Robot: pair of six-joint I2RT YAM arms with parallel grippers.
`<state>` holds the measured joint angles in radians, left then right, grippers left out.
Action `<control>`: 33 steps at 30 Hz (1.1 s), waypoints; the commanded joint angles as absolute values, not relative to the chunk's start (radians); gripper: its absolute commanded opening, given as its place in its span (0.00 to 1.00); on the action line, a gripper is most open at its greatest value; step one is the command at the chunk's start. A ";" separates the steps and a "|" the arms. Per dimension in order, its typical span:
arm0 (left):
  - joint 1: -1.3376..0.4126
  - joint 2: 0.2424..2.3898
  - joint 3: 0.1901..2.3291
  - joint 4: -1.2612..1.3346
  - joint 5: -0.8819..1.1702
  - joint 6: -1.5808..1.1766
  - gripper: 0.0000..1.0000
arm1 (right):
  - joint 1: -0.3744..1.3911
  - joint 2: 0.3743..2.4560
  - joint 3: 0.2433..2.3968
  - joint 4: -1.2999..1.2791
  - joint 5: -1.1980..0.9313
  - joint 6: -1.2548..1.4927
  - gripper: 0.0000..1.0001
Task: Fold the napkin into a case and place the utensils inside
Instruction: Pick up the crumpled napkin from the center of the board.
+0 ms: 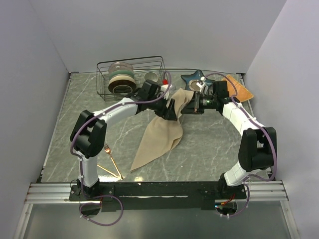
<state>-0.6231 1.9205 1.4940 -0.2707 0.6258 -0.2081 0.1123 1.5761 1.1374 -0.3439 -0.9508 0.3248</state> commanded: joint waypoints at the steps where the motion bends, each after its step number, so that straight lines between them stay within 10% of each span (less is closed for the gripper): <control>1: -0.621 1.896 1.525 -0.158 0.733 -0.239 0.71 | 0.109 1.594 1.127 -0.311 -0.957 0.333 0.00; 27: -0.626 1.930 1.542 -0.123 0.749 -0.281 0.68 | 0.136 1.605 1.104 -0.241 -1.028 0.413 0.00; 33: -0.617 1.937 1.549 -0.143 0.758 -0.278 0.43 | 0.137 1.597 1.104 -0.247 -1.039 0.407 0.00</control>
<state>-0.6216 1.9385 1.5085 -0.1635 0.7303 -0.2775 0.1307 1.6096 1.1049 -0.2718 -0.9977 0.4042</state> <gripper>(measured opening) 0.505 0.009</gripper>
